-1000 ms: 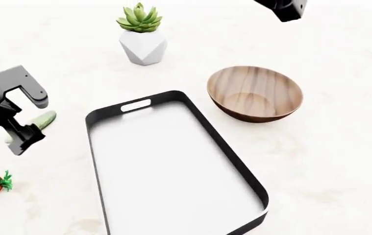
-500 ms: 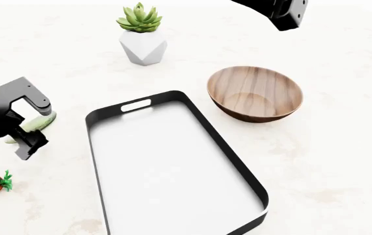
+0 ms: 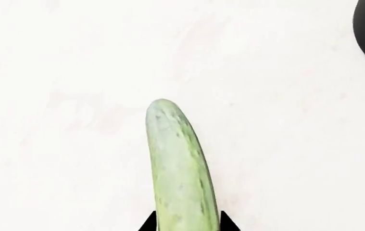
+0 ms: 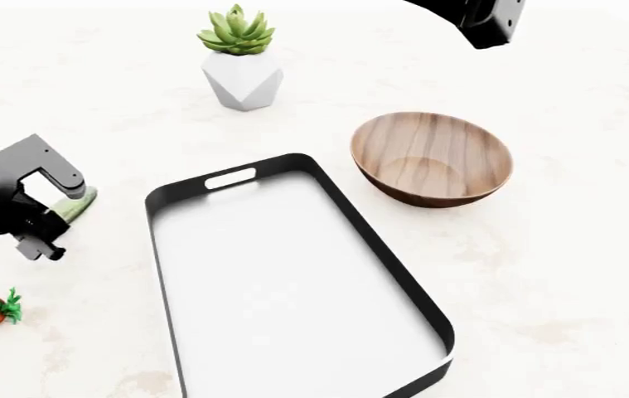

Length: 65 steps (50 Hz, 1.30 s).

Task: Place the two vegetables and bowl onto the tray for setting up a vegetable dip station.

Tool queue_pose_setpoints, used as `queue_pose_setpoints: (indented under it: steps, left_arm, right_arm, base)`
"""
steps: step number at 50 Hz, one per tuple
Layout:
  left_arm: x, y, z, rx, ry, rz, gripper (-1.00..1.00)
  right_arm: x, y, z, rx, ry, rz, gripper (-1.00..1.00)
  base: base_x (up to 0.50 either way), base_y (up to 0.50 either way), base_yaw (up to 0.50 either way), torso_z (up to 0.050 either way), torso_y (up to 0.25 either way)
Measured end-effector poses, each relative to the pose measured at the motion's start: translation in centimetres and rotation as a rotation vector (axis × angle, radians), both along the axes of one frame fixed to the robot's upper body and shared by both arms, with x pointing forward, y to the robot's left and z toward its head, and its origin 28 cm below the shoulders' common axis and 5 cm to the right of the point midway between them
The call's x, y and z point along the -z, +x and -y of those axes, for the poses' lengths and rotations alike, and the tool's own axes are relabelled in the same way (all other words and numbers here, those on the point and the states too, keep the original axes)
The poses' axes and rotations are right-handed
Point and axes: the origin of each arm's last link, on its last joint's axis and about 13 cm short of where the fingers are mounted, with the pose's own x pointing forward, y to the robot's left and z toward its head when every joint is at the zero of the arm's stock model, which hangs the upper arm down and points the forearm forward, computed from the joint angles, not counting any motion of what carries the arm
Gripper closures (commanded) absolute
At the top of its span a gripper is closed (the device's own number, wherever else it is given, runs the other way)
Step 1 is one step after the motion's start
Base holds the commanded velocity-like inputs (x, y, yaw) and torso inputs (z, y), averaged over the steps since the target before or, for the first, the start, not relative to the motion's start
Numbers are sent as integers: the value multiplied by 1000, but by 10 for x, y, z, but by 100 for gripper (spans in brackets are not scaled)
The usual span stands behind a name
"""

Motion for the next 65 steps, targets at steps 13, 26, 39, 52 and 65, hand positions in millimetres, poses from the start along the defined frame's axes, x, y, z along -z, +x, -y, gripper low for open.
queue_pose_setpoints:
  steps: [13,26,39,52,65]
  left_arm:
    - [-67,13,28,206,-19,141,100]
    - [-153,6,71,466,9,268,100]
    - [-160,3,119,699,-6,261,100]
    - [-126,16,160,852,-90,230,100]
    - [-97,27,178,885,-156,215,100]
  right_arm:
    - [11,8,4,-23,32,-5,-100]
    - [22,12,14,-30,72,4,-100]
    - [26,12,21,-38,95,21,-100]
    - [25,10,24,-48,99,31,-100]
    - [26,12,24,-54,101,28,-100]
  base:
    - [0,0,0,0,0]
    - [0,0,0,0,0]
    - [0,0,0,0,0]
    - [0,0,0,0,0]
    - [0,0,0,0,0]
